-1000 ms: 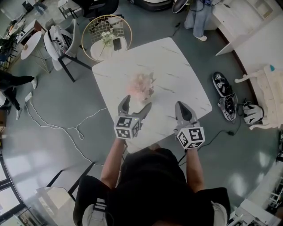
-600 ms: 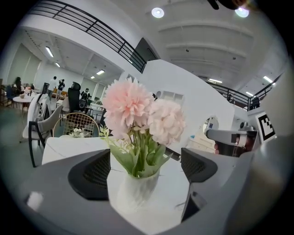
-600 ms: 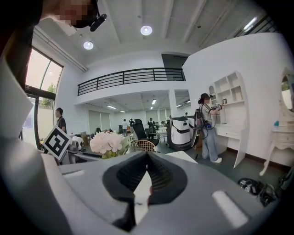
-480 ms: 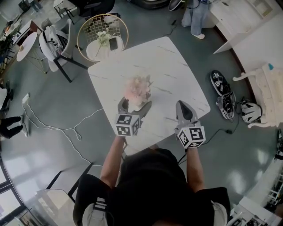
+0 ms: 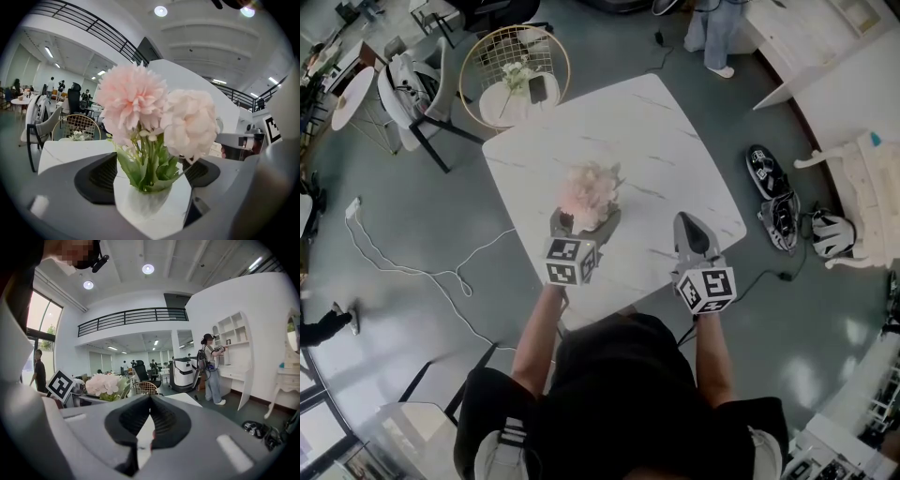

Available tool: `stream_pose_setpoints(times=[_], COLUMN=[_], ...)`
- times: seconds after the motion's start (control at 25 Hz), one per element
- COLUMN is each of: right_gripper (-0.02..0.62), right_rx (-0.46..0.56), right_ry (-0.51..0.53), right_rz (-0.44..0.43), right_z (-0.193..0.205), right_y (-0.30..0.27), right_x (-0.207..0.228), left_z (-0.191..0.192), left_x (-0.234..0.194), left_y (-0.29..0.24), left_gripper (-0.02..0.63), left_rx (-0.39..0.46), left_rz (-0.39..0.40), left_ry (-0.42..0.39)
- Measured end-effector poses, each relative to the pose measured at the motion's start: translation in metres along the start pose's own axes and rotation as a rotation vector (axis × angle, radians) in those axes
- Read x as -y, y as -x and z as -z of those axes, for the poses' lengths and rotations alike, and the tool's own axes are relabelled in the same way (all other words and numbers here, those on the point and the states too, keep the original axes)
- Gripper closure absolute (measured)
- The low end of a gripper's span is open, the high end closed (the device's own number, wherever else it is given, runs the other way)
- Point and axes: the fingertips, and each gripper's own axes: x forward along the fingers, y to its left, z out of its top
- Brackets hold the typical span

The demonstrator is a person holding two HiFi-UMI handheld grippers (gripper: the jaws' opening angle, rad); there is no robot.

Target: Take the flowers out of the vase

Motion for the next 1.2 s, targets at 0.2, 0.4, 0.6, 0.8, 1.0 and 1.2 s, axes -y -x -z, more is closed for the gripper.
stream_pose_setpoints(times=[0.2, 0.4, 0.6, 0.8, 1.0, 1.2], right_gripper=[0.592, 0.592, 0.592, 0.592, 0.592, 0.592], right_rx=[-0.005, -0.008, -0.006, -0.004, -0.002, 0.009], right_ry=[-0.003, -0.006, -0.008, -0.011, -0.015, -0.014], right_rz=[0.002, 0.005, 0.005, 0.004, 0.012, 0.019], right_z=[0.002, 0.003, 0.003, 0.004, 0.004, 0.0], right_y=[-0.001, -0.001, -0.001, 0.0, 0.004, 0.007], right_x=[0.002, 0.003, 0.004, 0.003, 0.006, 0.007], left_z=[-0.004, -0.007, -0.01, -0.009, -0.008, -0.015], left_x=[-0.003, -0.005, 0.0, 0.0, 0.002, 0.005], left_y=[0.0, 0.0, 0.001, 0.002, 0.004, 0.007], left_gripper=[0.25, 0.373, 0.457, 0.508, 0.528, 0.531], left_rx=[0.008, 0.022, 0.034, 0.035, 0.028, 0.045], left_rz=[-0.031, -0.056, -0.052, -0.06, -0.051, -0.043], left_ry=[-0.05, -0.081, -0.114, -0.113, -0.083, -0.088])
